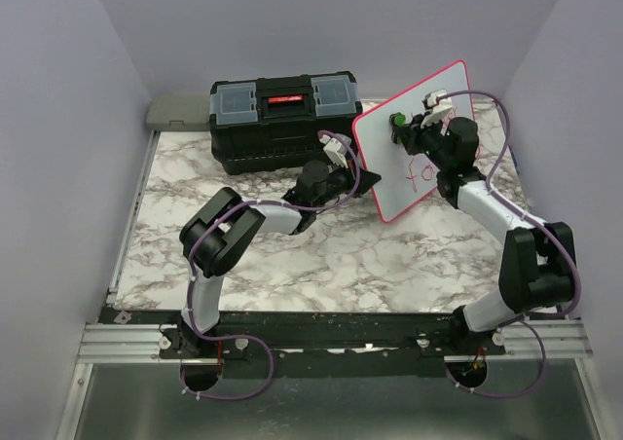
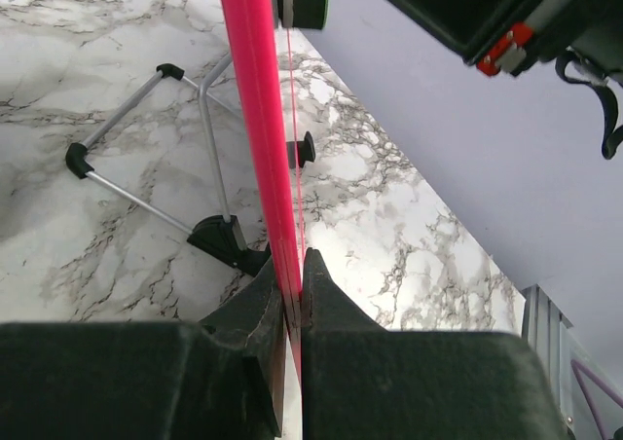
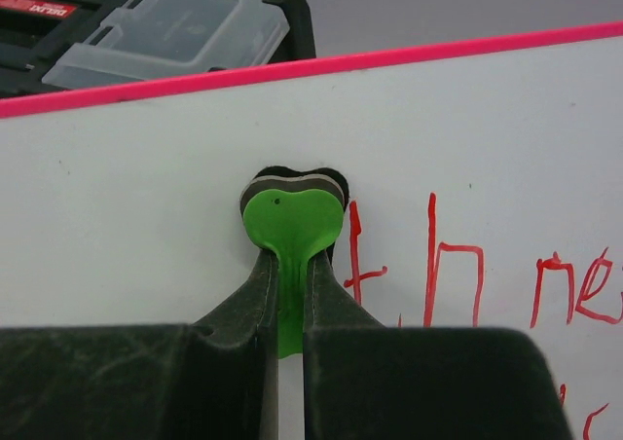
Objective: Erase the whiteboard
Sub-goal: Erase the whiteboard at the whiteboard stand.
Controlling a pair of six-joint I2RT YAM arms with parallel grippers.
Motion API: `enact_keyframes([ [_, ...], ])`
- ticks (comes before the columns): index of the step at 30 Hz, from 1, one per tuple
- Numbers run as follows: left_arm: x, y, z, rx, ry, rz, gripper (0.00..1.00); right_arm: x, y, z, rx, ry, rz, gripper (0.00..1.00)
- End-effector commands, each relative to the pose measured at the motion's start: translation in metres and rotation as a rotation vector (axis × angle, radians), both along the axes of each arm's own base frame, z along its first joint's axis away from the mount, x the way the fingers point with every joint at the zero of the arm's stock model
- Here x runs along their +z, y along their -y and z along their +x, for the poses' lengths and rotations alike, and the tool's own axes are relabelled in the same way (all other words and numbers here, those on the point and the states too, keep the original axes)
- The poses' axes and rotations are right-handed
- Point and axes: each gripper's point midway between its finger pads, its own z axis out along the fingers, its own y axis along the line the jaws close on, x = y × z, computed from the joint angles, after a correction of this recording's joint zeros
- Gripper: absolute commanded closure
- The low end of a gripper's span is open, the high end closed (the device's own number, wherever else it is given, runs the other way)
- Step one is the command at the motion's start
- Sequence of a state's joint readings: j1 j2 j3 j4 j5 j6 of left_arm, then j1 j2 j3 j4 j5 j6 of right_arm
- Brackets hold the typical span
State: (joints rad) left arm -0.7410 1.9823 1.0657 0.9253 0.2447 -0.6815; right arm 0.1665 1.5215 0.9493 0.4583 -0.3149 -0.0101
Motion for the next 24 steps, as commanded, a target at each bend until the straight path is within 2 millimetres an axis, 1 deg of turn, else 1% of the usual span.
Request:
enact_keyframes([
  [1, 0.013, 0.023, -0.039, -0.177, 0.112, 0.011, 1.0, -0.015, 0.005, 0.012, -0.089, -0.06, 0.004, 0.99],
  [3, 0.012, 0.023, -0.038, -0.177, 0.111, 0.011, 1.0, -0.026, 0.013, 0.01, -0.11, -0.086, -0.041, 0.99],
  [5, 0.013, 0.023, -0.038, -0.176, 0.113, 0.01, 1.0, -0.042, 0.013, 0.0, -0.045, -0.14, -0.127, 0.99],
  [6, 0.012, 0.024, -0.038, -0.177, 0.111, 0.011, 1.0, -0.047, 0.006, -0.008, 0.04, -0.153, -0.179, 0.99],
  [8, 0.012, 0.024, -0.037, -0.178, 0.112, 0.009, 1.0, -0.058, -0.01, -0.032, 0.219, -0.193, -0.245, 0.99],
  [11, 0.014, 0.025, -0.037, -0.179, 0.114, 0.006, 1.0, -0.068, -0.028, -0.063, 0.406, -0.264, -0.248, 0.99],
  [14, 0.015, 0.026, -0.037, -0.182, 0.116, 0.006, 1.0, -0.071, -0.043, -0.085, 0.57, -0.281, -0.236, 0.99],
  [16, 0.015, 0.026, -0.037, -0.183, 0.117, 0.006, 1.0, -0.065, -0.052, -0.091, 0.637, -0.266, -0.201, 0.99],
  [17, 0.014, 0.025, -0.038, -0.183, 0.117, 0.008, 1.0, -0.061, -0.054, -0.09, 0.635, -0.263, -0.181, 0.99],
  [18, 0.014, 0.024, -0.039, -0.183, 0.115, 0.01, 1.0, -0.053, -0.054, -0.079, 0.585, -0.239, -0.163, 0.99],
  [19, 0.014, 0.024, -0.038, -0.181, 0.117, 0.01, 1.0, -0.047, -0.047, -0.063, 0.475, -0.236, -0.139, 0.99],
  [20, 0.014, 0.023, -0.039, -0.181, 0.116, 0.011, 1.0, -0.036, -0.038, -0.044, 0.367, -0.183, -0.126, 0.99],
  [22, 0.012, 0.023, -0.04, -0.183, 0.113, 0.012, 1.0, -0.018, -0.013, -0.015, 0.133, -0.121, -0.101, 0.99],
  [24, 0.012, 0.023, -0.041, -0.183, 0.111, 0.012, 1.0, -0.005, 0.006, 0.002, -0.021, -0.084, -0.074, 0.99],
])
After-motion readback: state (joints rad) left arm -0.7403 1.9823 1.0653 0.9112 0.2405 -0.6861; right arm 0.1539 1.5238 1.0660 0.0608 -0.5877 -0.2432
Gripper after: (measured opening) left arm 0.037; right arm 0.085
